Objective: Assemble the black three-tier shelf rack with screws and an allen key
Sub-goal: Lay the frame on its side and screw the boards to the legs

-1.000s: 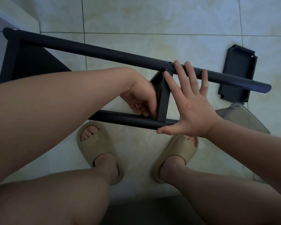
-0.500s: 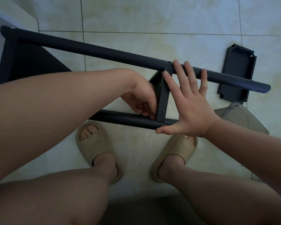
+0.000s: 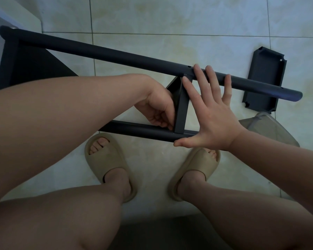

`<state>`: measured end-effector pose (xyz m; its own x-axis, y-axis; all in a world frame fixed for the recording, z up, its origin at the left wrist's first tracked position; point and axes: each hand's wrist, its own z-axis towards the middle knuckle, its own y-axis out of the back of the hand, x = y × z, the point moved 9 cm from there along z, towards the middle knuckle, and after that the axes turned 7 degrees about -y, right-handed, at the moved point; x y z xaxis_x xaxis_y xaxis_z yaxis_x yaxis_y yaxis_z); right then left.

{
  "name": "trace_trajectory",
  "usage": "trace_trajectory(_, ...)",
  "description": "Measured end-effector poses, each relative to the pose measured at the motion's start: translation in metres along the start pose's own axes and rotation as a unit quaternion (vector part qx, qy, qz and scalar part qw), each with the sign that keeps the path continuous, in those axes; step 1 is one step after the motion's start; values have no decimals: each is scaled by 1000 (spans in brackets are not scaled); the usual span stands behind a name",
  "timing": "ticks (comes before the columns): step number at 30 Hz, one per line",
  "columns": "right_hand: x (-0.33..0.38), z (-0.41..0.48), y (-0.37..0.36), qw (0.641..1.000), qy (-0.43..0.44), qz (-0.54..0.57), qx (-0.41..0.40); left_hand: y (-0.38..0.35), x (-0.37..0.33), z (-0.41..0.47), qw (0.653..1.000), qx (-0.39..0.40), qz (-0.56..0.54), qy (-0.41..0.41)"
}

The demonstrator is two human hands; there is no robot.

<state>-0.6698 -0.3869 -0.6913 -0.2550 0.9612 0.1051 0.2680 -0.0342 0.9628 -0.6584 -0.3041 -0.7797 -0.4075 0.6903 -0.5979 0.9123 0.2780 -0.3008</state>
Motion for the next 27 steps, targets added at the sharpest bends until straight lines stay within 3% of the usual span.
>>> trace_trajectory(6, -1, 1, -1, 1000, -1, -2, -1, 1, 12, -2, 999, 14, 39, 29)
trace_trajectory(27, -3, 1, -4, 1000, 10, 5, -1, 2, 0, -1, 1000, -2, 24, -4)
